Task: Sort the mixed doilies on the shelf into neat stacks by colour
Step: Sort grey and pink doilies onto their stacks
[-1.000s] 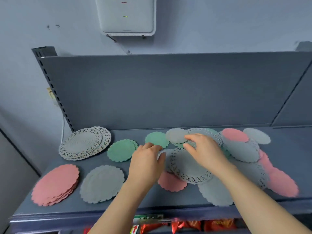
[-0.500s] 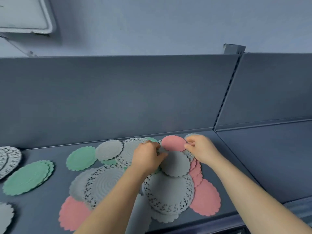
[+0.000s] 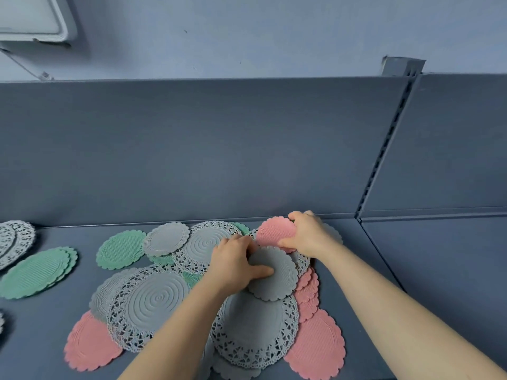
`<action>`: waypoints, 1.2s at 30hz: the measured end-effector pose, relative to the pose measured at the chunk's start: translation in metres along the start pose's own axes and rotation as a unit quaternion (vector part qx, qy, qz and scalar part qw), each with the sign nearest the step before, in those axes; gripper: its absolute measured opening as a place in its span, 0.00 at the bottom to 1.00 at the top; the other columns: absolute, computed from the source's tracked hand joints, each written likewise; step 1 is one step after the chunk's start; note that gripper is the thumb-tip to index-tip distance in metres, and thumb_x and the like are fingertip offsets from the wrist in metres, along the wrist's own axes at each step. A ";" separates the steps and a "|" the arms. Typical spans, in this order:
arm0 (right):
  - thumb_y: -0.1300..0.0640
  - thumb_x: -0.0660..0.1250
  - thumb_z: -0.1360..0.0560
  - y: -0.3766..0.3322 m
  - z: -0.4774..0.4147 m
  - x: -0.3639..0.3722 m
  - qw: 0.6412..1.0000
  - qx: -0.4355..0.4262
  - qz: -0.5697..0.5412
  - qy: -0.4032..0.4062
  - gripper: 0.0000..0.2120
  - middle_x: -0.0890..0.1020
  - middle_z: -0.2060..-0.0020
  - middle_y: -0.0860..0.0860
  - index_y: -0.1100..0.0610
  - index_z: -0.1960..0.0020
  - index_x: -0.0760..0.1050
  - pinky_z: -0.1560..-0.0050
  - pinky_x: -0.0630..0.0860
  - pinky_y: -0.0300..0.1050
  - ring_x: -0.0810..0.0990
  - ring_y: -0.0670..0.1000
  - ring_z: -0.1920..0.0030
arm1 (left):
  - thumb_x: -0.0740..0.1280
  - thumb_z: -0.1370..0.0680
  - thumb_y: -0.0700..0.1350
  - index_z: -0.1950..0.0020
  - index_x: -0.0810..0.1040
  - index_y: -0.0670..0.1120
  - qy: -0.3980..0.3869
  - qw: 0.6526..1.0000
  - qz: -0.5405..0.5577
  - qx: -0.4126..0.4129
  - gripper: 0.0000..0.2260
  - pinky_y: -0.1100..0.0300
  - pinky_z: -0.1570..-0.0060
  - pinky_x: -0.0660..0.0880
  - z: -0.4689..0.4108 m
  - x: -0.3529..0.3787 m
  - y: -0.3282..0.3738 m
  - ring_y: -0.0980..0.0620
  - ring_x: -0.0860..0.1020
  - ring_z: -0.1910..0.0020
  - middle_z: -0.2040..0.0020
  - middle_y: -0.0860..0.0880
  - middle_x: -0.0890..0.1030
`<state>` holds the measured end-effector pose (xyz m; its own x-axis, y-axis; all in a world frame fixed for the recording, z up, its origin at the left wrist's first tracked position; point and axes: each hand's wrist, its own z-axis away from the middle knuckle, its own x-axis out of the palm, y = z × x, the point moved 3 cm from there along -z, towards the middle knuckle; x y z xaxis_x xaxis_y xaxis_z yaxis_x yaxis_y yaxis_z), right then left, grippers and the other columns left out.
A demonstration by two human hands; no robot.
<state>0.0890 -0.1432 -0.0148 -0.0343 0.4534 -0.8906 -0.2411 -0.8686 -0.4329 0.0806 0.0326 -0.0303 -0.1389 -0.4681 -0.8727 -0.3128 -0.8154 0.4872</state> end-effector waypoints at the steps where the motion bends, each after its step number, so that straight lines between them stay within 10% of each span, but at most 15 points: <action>1: 0.46 0.75 0.35 0.000 -0.001 -0.001 1.000 -0.006 -0.003 0.014 0.33 0.72 0.39 0.54 0.54 0.34 0.69 0.41 0.72 0.48 0.72 0.56 0.38 | 0.74 0.36 0.60 0.66 0.62 0.54 0.007 1.000 0.007 0.006 0.22 0.57 0.59 0.62 0.001 0.000 0.000 0.50 0.69 0.56 0.60 0.55 0.70; 11: 0.58 0.74 0.32 -0.018 0.009 -0.034 0.977 -0.126 -0.145 0.093 0.08 0.76 0.68 0.43 0.51 0.60 0.74 0.65 0.69 0.41 0.74 0.48 0.66 | 0.75 0.30 0.43 0.57 0.70 0.45 0.071 0.948 0.307 -0.042 0.13 0.69 0.73 0.65 0.021 -0.031 -0.008 0.55 0.68 0.70 0.66 0.52 0.73; 20: 0.57 0.71 0.28 -0.122 0.037 -0.008 0.956 -0.222 -0.186 0.051 0.03 0.82 0.64 0.53 0.57 0.58 0.79 0.60 0.74 0.48 0.75 0.50 0.65 | 0.69 0.25 0.47 0.57 0.73 0.47 0.267 0.941 0.183 -0.099 0.07 0.62 0.68 0.65 0.080 -0.101 -0.085 0.53 0.71 0.66 0.64 0.53 0.75; 36: 0.58 0.65 0.25 -0.349 0.089 0.131 0.933 -0.285 -0.209 -0.064 0.08 0.75 0.69 0.53 0.62 0.59 0.77 0.64 0.68 0.45 0.69 0.50 0.68 | 0.67 0.23 0.46 0.45 0.74 0.47 0.384 0.877 0.135 -0.255 0.09 0.62 0.59 0.69 0.227 -0.230 -0.287 0.50 0.77 0.54 0.53 0.51 0.80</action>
<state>0.0825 0.2370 0.0318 -0.1765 0.7651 -0.6193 0.2938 -0.5595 -0.7750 -0.0112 0.4517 0.0231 0.5911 -0.6004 -0.5386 0.1215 -0.5938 0.7954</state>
